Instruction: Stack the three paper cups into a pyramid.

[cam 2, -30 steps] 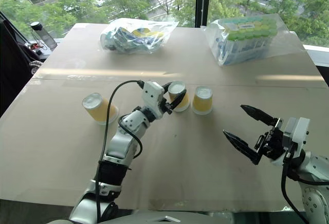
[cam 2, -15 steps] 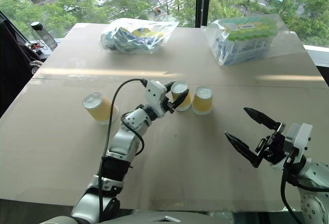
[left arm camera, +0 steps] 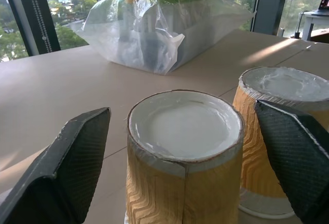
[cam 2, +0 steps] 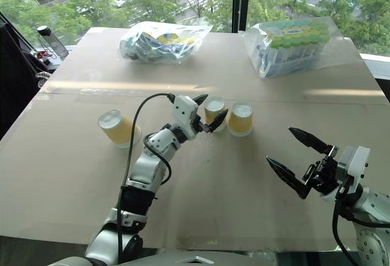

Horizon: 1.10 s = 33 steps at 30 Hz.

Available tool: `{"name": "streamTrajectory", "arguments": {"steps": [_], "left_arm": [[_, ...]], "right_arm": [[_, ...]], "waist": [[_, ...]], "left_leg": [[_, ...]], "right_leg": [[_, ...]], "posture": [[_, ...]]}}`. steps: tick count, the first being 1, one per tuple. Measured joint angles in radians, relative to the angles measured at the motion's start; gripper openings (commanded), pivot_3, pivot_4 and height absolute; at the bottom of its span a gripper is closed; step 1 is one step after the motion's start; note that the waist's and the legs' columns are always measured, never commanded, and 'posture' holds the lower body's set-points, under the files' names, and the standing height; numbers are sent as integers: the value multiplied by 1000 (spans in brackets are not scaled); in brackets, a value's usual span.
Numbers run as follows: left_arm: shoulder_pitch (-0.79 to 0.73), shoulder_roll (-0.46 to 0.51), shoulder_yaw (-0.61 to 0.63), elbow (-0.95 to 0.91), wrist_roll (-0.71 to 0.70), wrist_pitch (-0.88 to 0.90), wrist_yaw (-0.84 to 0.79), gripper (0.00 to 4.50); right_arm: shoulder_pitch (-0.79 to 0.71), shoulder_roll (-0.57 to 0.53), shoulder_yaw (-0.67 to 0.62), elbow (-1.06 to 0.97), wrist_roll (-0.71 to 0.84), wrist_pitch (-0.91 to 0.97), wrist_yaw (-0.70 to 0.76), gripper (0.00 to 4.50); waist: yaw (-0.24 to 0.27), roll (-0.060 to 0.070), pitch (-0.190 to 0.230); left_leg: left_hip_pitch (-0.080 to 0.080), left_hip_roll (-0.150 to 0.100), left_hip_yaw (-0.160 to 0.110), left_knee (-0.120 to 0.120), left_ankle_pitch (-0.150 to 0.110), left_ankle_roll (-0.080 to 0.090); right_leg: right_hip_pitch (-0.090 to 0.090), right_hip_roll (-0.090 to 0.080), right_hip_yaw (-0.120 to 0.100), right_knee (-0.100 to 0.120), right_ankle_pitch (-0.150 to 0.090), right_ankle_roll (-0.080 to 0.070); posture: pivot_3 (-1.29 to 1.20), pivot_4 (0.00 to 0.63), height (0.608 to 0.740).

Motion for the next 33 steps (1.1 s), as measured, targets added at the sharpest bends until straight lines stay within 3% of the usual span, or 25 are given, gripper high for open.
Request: {"name": "streamTrajectory", "arguments": {"steps": [6, 12, 17, 23, 33], "left_arm": [[1, 30, 8, -124, -41, 38, -31, 4414], [85, 125, 80, -426, -138, 159, -31, 4414], [371, 94, 217, -660, -55, 173, 173, 4414], [578, 33, 387, -697, 48, 180, 386, 4414], [543, 33, 409, -582, 49, 139, 414, 4414]], "right_arm": [[-2, -1, 0, 3, 0, 0, 1, 4500], [-12, -11, 2, 18, 3, 0, 21, 4500], [-33, -13, 5, 49, 35, -1, 74, 4500], [-86, -29, 38, 53, 59, 1, 141, 4500], [-150, -70, 64, 39, 142, 85, 165, 4500]], "waist": [[0, 0, 0], [-2, 0, 0], [-6, 1, -1], [3, 0, 0], [-2, -1, -1]], "left_leg": [[0, 0, 0, 0, 0, 0], [0, 0, -1, 0, 0, 0], [1, 1, -5, 0, 0, 0], [2, 0, -6, 2, 0, 0], [2, 0, -6, 4, 0, 0]], "right_leg": [[0, 0, 0, 0, 0, 0], [0, 0, 0, 1, 0, 0], [0, 0, 3, 0, 0, 0], [3, 0, -2, 1, -2, -4], [4, 0, -3, 1, -2, -4]], "posture": [[0, 150, 740], [0, 150, 740], [0, 150, 740], [0, 150, 740], [0, 150, 740]]}}
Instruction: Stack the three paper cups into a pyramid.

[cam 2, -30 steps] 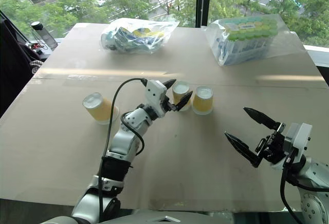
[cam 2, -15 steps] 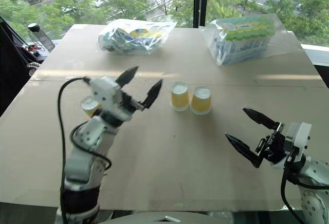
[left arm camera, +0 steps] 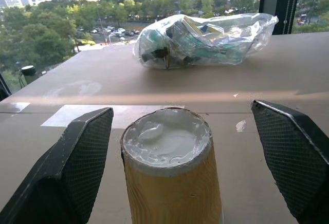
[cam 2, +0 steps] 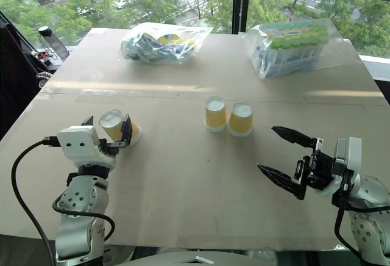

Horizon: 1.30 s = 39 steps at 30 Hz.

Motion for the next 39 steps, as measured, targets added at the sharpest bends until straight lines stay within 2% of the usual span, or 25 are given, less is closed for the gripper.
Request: {"name": "streamTrajectory", "arguments": {"steps": [11, 24, 26, 28, 39], "left_arm": [[-55, 35, 4, 93, -14, -26, -27, 4414], [-65, 30, 21, 121, -51, -26, -11, 4414], [-65, 32, 21, 127, -50, -26, -11, 3444], [-65, 33, 21, 129, -50, -26, -10, 2807], [-83, 53, 17, 158, -27, -41, -8, 2807]], "right_arm": [[-20, -2, 11, -11, 11, 28, -11, 4500], [-20, 0, 18, -11, 11, 28, -13, 4500], [-20, 1, 20, -11, 11, 28, -13, 4500], [-20, 1, 22, -11, 11, 28, -13, 4500], [-20, 5, 28, -11, 11, 25, -8, 4500]], "waist": [[2, 0, 0], [2, 0, 0], [2, 0, 0], [2, 0, 0], [2, 0, 0]], "left_leg": [[0, 0, 0, 0, 0, 0], [-1, 0, 0, 0, 0, 0], [-1, 0, 0, 0, 0, 0], [0, 0, 0, 0, 0, 0], [0, 0, 0, 0, 0, 0]], "right_leg": [[0, 0, 0, 0, 0, 1], [0, 0, 0, 0, 0, 1], [0, 0, 0, 0, 0, 1], [0, 0, 0, 0, 0, 1], [0, 0, 0, 0, 0, 0]], "posture": [[0, 150, 740], [0, 150, 740], [0, 150, 740], [0, 150, 740], [0, 150, 740]]}}
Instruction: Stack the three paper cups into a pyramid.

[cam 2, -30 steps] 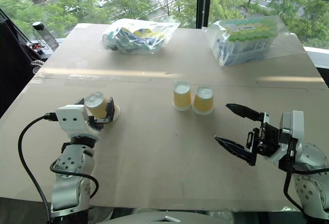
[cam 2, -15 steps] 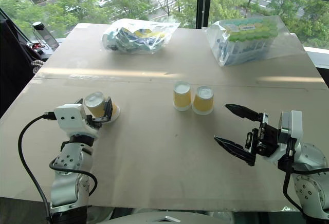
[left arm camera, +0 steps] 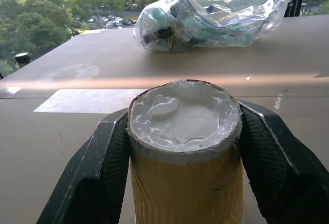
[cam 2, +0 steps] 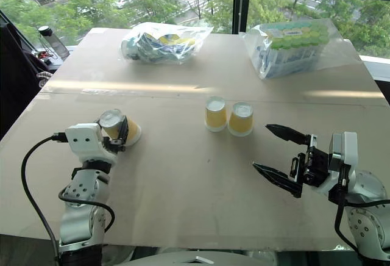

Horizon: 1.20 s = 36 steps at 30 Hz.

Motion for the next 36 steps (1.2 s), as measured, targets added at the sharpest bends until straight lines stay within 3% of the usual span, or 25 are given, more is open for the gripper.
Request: {"name": "streamTrajectory", "arguments": {"steps": [5, 12, 14, 18, 22, 28, 36], "left_arm": [[-36, 23, -1, 14, -7, -6, -25, 2807], [-426, 167, -72, 58, -220, 30, -332, 2807], [-601, 218, -159, 155, -308, 121, -529, 2807], [-765, 213, -257, 306, -319, 157, -690, 2807], [-937, 148, -325, 523, -303, 141, -805, 2807], [-1013, 69, -371, 693, -273, 130, -895, 2807], [-1016, 78, -402, 749, -219, 98, -978, 2807]], "right_arm": [[4, 3, 1, 1, -2, -5, 1, 4500], [27, 30, -86, 20, 10, -31, -34, 4500], [60, 45, -129, 32, 11, -44, -52, 4500], [86, 87, -151, 49, 10, -66, -74, 4500], [102, 127, -151, 49, -13, -105, -91, 4500], [140, 170, -145, 23, -55, -145, -118, 4500], [159, 175, -140, -16, -66, -155, -150, 4500]], "waist": [[2, 0, 0], [10, -1, 0], [6, 0, 0], [-3, 0, 1], [-3, 0, 1], [-2, 1, 2], [-1, 1, 2]], "left_leg": [[-1, 0, -1, 0, 0, 0], [-1, -1, -1, 2, 0, 0], [-2, -1, -2, 1, 0, 0], [-1, -1, -2, 1, 0, 0], [-1, -1, -3, 1, 0, 0], [-2, -1, -3, 1, 0, 0], [-3, -1, -3, 1, 0, 0]], "right_leg": [[0, 0, -2, 0, 0, 0], [0, 0, -2, 0, 1, 2], [0, 0, -2, 0, 2, 3], [0, 1, -1, -1, 2, 3], [0, 2, -1, -1, 2, 3], [0, 2, -1, -1, 2, 3], [-1, 2, -1, -1, 2, 3]], "posture": [[0, 150, 740], [0, 150, 740], [0, 150, 740], [0, 150, 740], [0, 150, 740], [0, 150, 740], [0, 150, 740]]}}
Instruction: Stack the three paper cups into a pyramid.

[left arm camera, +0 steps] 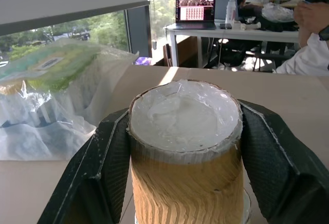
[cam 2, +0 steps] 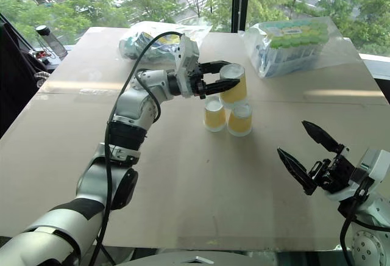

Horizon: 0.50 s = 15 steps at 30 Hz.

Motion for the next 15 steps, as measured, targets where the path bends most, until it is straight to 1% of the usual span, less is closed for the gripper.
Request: {"name": "streamTrajectory", "arguments": {"steps": [5, 15], "left_arm": [[0, 3, 0, 7, 21, -26, -9, 2807], [22, 5, 0, -4, 21, -16, -26, 2807]], "right_arm": [[0, -1, 11, -9, -4, 1, -16, 4500], [-19, -22, 11, -9, -4, 5, -27, 4500]], "waist": [[0, 0, 0], [0, 0, 0]], "left_leg": [[0, 0, 0, 0, 0, 0], [0, 0, 0, 0, 0, 0]], "right_leg": [[0, 0, 0, 0, 0, 0], [0, 0, 0, 0, 0, 0]], "posture": [[0, 150, 740], [0, 150, 740]]}}
